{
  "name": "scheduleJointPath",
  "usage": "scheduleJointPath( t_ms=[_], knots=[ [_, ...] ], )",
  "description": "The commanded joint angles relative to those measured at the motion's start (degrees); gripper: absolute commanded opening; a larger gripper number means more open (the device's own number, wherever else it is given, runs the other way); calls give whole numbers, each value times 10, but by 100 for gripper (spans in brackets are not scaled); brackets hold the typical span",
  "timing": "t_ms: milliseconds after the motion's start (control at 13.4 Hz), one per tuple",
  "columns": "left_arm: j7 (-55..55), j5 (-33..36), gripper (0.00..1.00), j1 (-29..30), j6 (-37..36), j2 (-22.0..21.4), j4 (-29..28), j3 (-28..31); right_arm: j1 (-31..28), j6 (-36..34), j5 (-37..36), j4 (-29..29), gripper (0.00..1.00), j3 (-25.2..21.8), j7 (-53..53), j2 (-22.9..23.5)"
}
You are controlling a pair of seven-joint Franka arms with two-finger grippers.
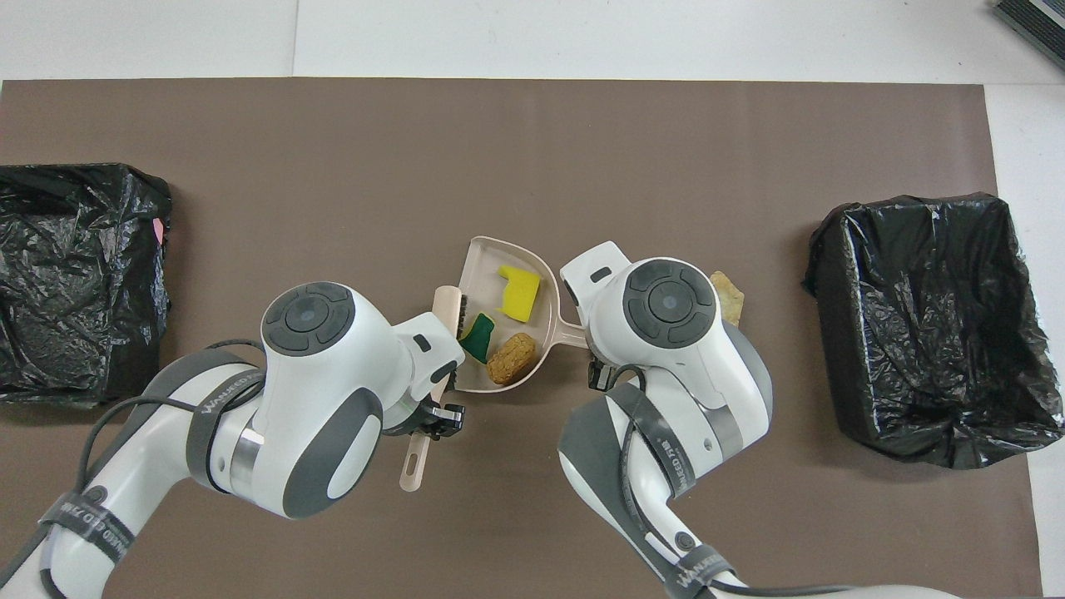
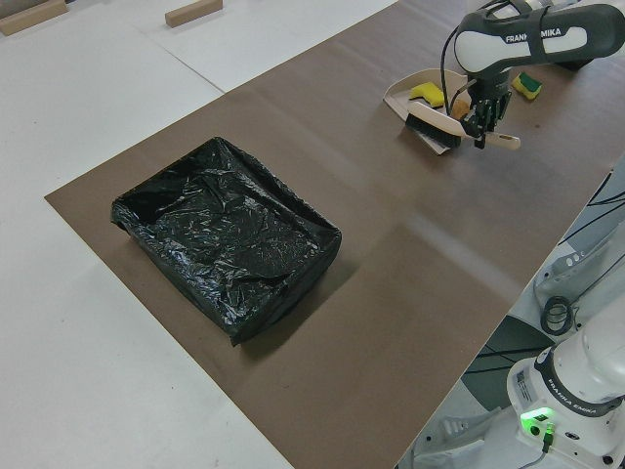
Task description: Sweep and dump trash in bin
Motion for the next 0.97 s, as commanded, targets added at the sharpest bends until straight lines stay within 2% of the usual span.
scheduleJointPath(
  t_ms=[0,150,374,599,898],
  knots=[
    [-4,5,0,15,-33,-23,31,7,0,14,13,-4,0,1,-11,2],
    [-2,5,0,24,-50,-34,36,7,0,14,13,-4,0,1,-12,2],
    [-3,5,0,15,-42,-48,8,7,0,14,13,-4,0,1,-12,2],
    [-23,4,0,-14,-7,-54,-43,6,0,13,13,-3,0,1,-12,2],
    [-24,4,0,-46,-31,-97,-94,5,0,13,13,-3,0,1,-14,2]
  ],
)
